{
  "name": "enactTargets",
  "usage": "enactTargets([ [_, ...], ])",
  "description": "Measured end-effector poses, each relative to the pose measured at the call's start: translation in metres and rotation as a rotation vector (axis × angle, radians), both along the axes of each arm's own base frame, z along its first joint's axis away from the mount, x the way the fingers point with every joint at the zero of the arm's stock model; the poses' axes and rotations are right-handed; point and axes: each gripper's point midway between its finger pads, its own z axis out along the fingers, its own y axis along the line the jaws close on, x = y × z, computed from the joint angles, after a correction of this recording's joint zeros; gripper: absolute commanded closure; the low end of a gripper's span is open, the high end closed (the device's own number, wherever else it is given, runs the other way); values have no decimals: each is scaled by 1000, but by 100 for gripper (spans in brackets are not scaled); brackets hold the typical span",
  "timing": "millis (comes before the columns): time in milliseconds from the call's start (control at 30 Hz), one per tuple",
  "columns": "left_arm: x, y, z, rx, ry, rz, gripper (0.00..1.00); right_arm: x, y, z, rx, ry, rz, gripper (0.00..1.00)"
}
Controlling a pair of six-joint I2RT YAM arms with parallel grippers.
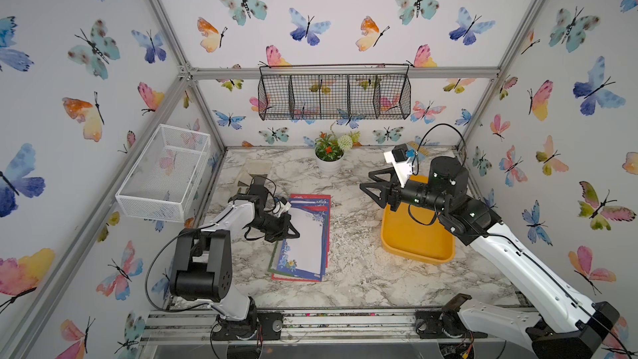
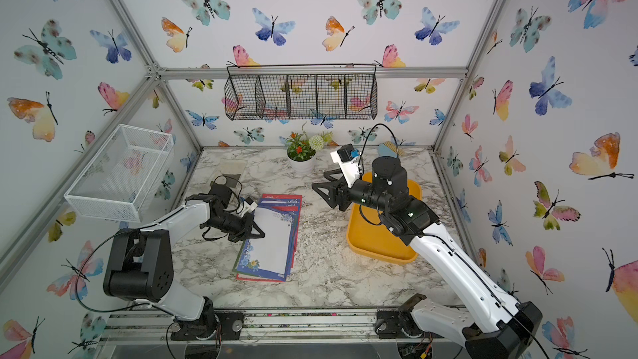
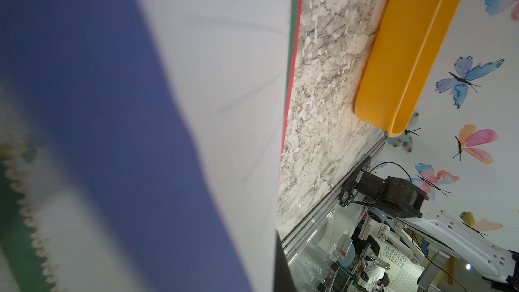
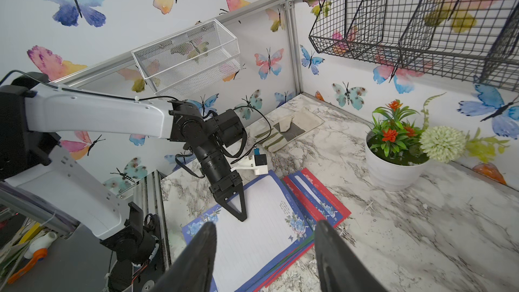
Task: Take out the stationery paper from the storage box
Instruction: Place the stationery paper at the center of the board.
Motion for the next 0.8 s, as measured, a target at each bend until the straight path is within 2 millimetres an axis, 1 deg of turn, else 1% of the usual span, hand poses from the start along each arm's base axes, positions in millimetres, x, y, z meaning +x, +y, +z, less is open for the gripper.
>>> enactTargets([
  [167,5,13,-26,61,73,21,100,-4,-3,5,7,-11,0,41],
  [233,4,18,-34,88,94,25,98,-5,-4,5,7,-11,0,41],
  [400,6,29,-44,152,112,30,94,-6,-5,0,-12,5,-2,41],
  [533,5,31,-52,171,134,26,92,-6,-7,-4,-27,11,-10,40],
  [567,5,32,-53,175,137,24,90,-5,-7,-5,-29,10,-13,41],
  [667,4,33,-54,180,137,20,78,-4,-7,-6,-34,7,-17,40],
  [733,4,33,-54,185,136,18,61,-3,-7,-6,-37,6,-20,40],
  [800,4,35,-55,200,135,17,48,-1,-7,-7,-39,6,-28,40],
])
